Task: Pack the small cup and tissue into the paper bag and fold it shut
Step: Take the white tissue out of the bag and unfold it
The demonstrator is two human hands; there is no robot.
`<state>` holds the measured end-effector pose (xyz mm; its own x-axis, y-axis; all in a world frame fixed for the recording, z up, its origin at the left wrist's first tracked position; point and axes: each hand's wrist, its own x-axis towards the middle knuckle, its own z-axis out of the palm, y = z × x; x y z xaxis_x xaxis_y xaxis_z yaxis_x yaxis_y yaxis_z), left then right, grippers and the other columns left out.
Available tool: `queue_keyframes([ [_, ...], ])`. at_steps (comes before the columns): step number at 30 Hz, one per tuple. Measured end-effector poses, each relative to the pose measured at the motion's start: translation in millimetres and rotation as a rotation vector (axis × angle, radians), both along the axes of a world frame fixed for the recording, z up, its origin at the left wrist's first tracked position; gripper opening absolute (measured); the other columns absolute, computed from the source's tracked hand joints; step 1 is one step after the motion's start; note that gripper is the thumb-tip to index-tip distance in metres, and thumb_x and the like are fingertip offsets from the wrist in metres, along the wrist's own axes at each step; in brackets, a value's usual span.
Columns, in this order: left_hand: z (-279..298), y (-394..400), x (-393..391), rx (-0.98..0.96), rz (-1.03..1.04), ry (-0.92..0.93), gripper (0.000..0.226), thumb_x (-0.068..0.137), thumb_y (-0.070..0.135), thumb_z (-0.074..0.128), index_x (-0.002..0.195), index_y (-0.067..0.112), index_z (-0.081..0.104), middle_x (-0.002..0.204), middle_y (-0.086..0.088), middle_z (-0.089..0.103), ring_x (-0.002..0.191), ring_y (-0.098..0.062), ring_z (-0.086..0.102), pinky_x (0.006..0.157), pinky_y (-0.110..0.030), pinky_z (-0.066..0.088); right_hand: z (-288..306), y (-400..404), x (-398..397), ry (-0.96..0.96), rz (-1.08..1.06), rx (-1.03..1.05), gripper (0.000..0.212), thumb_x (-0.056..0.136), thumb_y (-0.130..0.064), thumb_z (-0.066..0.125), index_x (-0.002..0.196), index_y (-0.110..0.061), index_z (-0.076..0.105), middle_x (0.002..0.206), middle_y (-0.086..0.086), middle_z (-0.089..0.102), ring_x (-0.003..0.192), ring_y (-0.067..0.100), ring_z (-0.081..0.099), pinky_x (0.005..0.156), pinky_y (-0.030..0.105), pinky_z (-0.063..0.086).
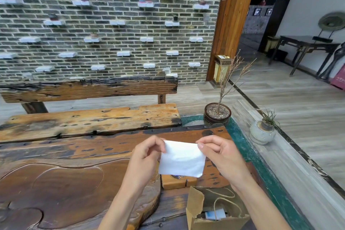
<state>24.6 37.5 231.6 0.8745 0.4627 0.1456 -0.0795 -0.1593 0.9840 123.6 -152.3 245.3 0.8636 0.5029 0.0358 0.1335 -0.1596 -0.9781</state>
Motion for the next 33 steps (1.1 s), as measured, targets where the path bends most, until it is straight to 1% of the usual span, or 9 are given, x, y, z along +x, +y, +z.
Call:
queue_keyframes([
  [3,3,-8,4,-0.402,0.056,-0.014,0.024,0.092,-0.008,0.042,0.086,0.014,0.049,0.09,-0.01,0.071,0.081,-0.021,0.065,0.068,-0.033,0.046,-2,1,0,-0.017,0.003,0.02,0.009,0.093,-0.014,0.065,0.091,-0.018,0.074,0.079,0.0,0.079,0.077,0.008,0.068,0.076,0.027,0.049],
  [4,4,-12,5,-0.469,0.049,-0.018,0.012,0.094,0.002,0.052,0.096,0.015,0.051,0.09,-0.012,0.072,0.08,-0.021,0.065,0.072,-0.035,0.047,-2,1,0,-0.022,0.0,0.032,0.01,0.092,-0.013,0.065,0.089,-0.018,0.073,0.077,0.0,0.078,0.073,0.006,0.065,0.074,0.024,0.047],
  [6,0,-19,6,-0.409,0.026,0.015,0.028,0.086,0.025,0.069,0.11,0.016,0.058,0.081,-0.001,0.073,0.077,-0.015,0.063,0.075,-0.031,0.047,-2,2,0,-0.034,0.0,0.04,0.01,0.092,-0.014,0.066,0.087,-0.019,0.073,0.079,0.001,0.077,0.072,0.006,0.064,0.073,0.024,0.046],
  [9,-7,-27,9,-0.257,0.014,0.033,0.023,0.077,0.029,0.078,0.092,0.012,0.073,0.066,0.016,0.063,0.069,-0.006,0.051,0.066,-0.023,0.038,-2,4,-1,-0.042,0.007,0.054,0.011,0.092,-0.015,0.066,0.086,-0.022,0.072,0.083,0.007,0.077,0.074,0.012,0.066,0.072,0.029,0.048],
  [14,-9,-34,11,-0.37,0.042,0.005,0.021,0.074,0.032,0.082,0.078,0.013,0.073,0.082,-0.004,0.066,0.08,-0.023,0.055,0.072,-0.038,0.038,-7,9,-7,0.085,-0.027,0.19,0.007,0.088,-0.025,0.071,0.088,-0.019,0.07,0.077,0.004,0.073,0.075,0.014,0.06,0.071,0.031,0.044],
  [16,-7,-37,12,-0.393,0.049,-0.017,0.022,0.074,0.03,0.082,0.08,0.011,0.072,0.082,-0.005,0.067,0.08,-0.026,0.057,0.071,-0.04,0.043,-11,14,-11,0.257,-0.008,0.272,0.027,0.078,-0.038,0.079,0.091,-0.016,0.07,0.081,0.004,0.07,0.078,0.018,0.063,0.068,0.033,0.048],
  [20,-5,-39,15,-0.404,0.109,-0.054,0.026,0.071,0.03,0.085,0.081,0.009,0.072,0.081,-0.01,0.069,0.082,-0.05,0.064,0.075,-0.067,0.054,-19,30,-21,0.413,-0.075,0.328,0.041,0.074,-0.043,0.08,0.093,-0.008,0.074,0.086,0.012,0.072,0.079,0.024,0.066,0.069,0.041,0.049],
  [24,-5,-43,16,-0.343,0.217,-0.075,0.02,0.081,0.029,0.074,0.077,0.009,0.071,0.072,-0.003,0.07,0.07,-0.021,0.063,0.062,-0.039,0.048,-19,41,-30,0.162,-0.222,0.245,0.025,0.086,-0.036,0.069,0.087,-0.011,0.074,0.08,0.007,0.076,0.071,0.017,0.069,0.063,0.036,0.051],
  [33,-15,-38,20,-0.214,0.374,-0.131,0.016,0.087,0.028,0.071,0.073,0.022,0.068,0.07,-0.002,0.069,0.066,-0.02,0.06,0.055,-0.038,0.042,-18,38,-33,-0.005,-0.268,0.207,0.026,0.096,-0.034,0.057,0.082,-0.02,0.073,0.071,0.012,0.074,0.052,0.023,0.068,0.033,0.023,0.041],
])
